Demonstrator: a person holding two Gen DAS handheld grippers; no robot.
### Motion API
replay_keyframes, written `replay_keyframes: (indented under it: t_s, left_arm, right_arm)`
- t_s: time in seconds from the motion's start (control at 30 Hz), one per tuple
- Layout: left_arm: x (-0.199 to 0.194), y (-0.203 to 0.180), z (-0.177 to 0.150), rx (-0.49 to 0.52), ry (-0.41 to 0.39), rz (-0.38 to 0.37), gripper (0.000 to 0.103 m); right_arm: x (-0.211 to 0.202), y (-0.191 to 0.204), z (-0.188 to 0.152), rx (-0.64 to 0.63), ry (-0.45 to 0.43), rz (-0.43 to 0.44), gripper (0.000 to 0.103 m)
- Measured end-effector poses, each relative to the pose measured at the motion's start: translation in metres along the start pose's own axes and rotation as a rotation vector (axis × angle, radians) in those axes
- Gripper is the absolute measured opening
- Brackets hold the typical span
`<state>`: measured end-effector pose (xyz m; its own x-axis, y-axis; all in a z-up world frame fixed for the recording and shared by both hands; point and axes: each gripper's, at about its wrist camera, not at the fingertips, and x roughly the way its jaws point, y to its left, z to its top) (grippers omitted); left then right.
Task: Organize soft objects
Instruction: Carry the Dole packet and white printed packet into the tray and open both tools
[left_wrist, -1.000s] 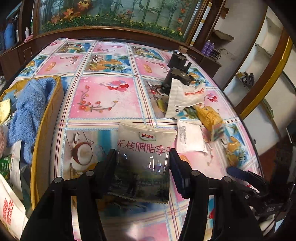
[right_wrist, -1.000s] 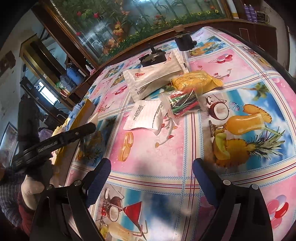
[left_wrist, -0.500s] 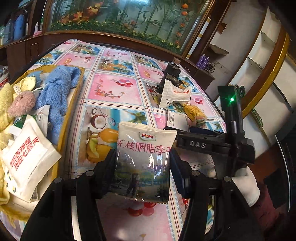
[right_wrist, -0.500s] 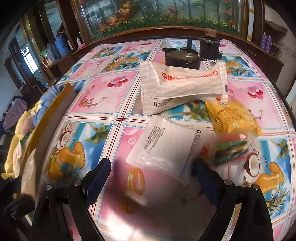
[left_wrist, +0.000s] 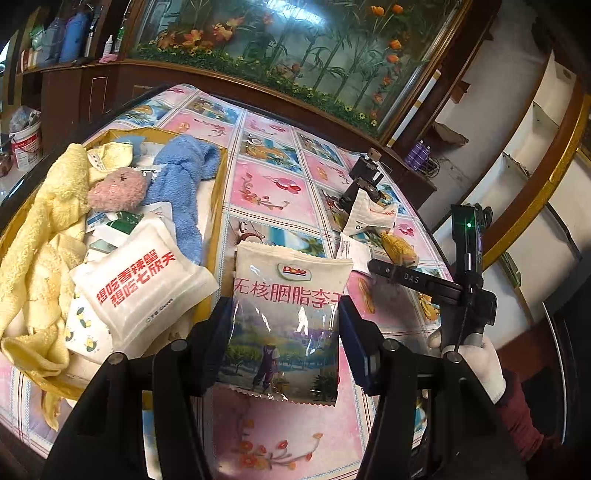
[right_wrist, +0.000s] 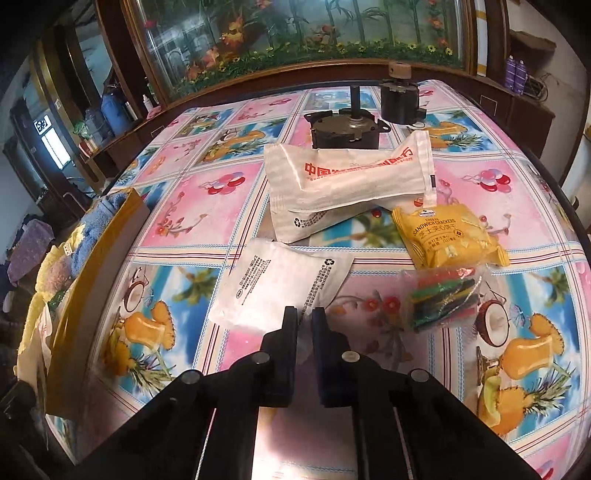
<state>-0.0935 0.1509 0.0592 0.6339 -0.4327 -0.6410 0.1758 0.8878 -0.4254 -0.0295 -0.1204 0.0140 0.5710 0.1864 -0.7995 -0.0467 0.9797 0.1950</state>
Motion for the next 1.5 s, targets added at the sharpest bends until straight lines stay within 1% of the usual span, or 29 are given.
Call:
replay_keyframes:
  t_s: [0.07, 0.1, 0.13, 0.17, 0.2, 0.23, 0.27, 0.3, 0.37, 0.43, 0.5, 0.53, 0.57, 0.6, 0.63, 0.67, 0.7, 0.9, 1.03, 1.17, 1.3, 1.4, 1.5]
  left_arm:
    - [-0.007, 0.002, -0.002, -0.006, -0.011, 0.004, 0.055]
    - [-0.011, 0.003, -0.003, -0.007, -0.017, 0.006, 0.055]
    - [-0.014, 0.004, -0.004, -0.008, -0.022, 0.009, 0.055]
    - [-0.017, 0.005, -0.005, -0.009, -0.027, 0.014, 0.055]
    - [-0.02, 0.005, -0.006, -0.01, -0.029, 0.017, 0.055]
    - [-0.021, 0.007, -0.007, -0.013, -0.031, 0.02, 0.055]
    - [-0.022, 0.008, -0.008, -0.016, -0.031, 0.021, 0.055]
    - [-0.023, 0.008, -0.009, -0.019, -0.031, 0.021, 0.055]
    - [-0.025, 0.009, -0.011, -0.022, -0.031, 0.021, 0.055]
    - [-0.026, 0.01, -0.012, -0.022, -0.03, 0.026, 0.055]
    - [-0.027, 0.012, -0.013, -0.027, -0.029, 0.029, 0.055]
    - [-0.028, 0.013, -0.013, -0.028, -0.031, 0.031, 0.055]
    - [-0.03, 0.014, -0.013, -0.03, -0.035, 0.034, 0.055]
    - [-0.033, 0.016, -0.013, -0.031, -0.041, 0.037, 0.055]
    - [-0.035, 0.018, -0.013, -0.033, -0.047, 0.04, 0.055]
    - [-0.038, 0.02, -0.013, -0.037, -0.052, 0.044, 0.055]
    - [-0.04, 0.023, -0.012, -0.043, -0.057, 0.047, 0.055]
    - [-0.052, 0.034, -0.008, -0.057, -0.085, 0.068, 0.055]
    - [-0.057, 0.045, 0.001, -0.068, -0.092, 0.074, 0.055]
    - [-0.064, 0.061, 0.024, -0.073, -0.098, 0.091, 0.055]
    - [-0.062, 0.069, 0.058, -0.021, -0.114, 0.145, 0.055]
    - [-0.046, 0.08, 0.086, -0.003, -0.101, 0.169, 0.055]
    - [-0.02, 0.094, 0.111, -0.016, -0.063, 0.159, 0.055]
  right_arm:
    - [-0.005, -0.002, -0.004, 0.018, 0.002, 0.052, 0.008]
    - [-0.008, -0.003, -0.006, 0.018, -0.001, 0.052, 0.008]
    - [-0.009, -0.002, -0.007, 0.014, 0.0, 0.057, 0.01]
    - [-0.009, 0.0, -0.007, 0.007, 0.005, 0.071, 0.015]
    - [-0.007, 0.001, -0.005, 0.0, 0.012, 0.067, 0.024]
    - [-0.002, 0.004, -0.003, -0.004, 0.027, 0.048, 0.06]
    - [0.005, 0.005, 0.0, -0.003, 0.042, 0.016, 0.094]
    - [0.012, 0.006, 0.003, 0.003, 0.049, -0.012, 0.099]
    - [0.023, 0.01, 0.01, 0.009, 0.037, -0.062, 0.099]
    - [0.032, 0.019, 0.017, 0.007, 0.039, -0.091, 0.099]
    - [0.04, 0.034, 0.019, -0.046, 0.048, -0.14, 0.094]
    - [0.041, 0.042, 0.017, -0.077, 0.044, -0.165, 0.079]
    - [0.037, 0.048, 0.014, -0.1, 0.028, -0.159, 0.052]
    - [0.032, 0.051, 0.012, -0.109, 0.025, -0.148, 0.038]
    - [0.029, 0.051, 0.01, -0.104, 0.035, -0.12, 0.032]
    - [0.026, 0.049, 0.007, -0.097, 0.033, -0.097, 0.012]
    - [0.024, 0.048, 0.003, -0.094, 0.032, -0.084, 0.008]
    - [0.008, 0.028, -0.006, -0.014, 0.003, 0.062, 0.007]
    - [-0.011, 0.031, -0.001, -0.001, -0.024, 0.121, 0.007]
    - [-0.031, 0.056, 0.011, -0.048, -0.049, 0.187, 0.007]
    - [-0.04, 0.093, 0.022, -0.097, -0.043, 0.287, 0.007]
    - [-0.036, 0.124, 0.028, -0.138, -0.015, 0.353, 0.006]
    - [-0.03, 0.153, 0.033, -0.176, 0.013, 0.399, 0.006]
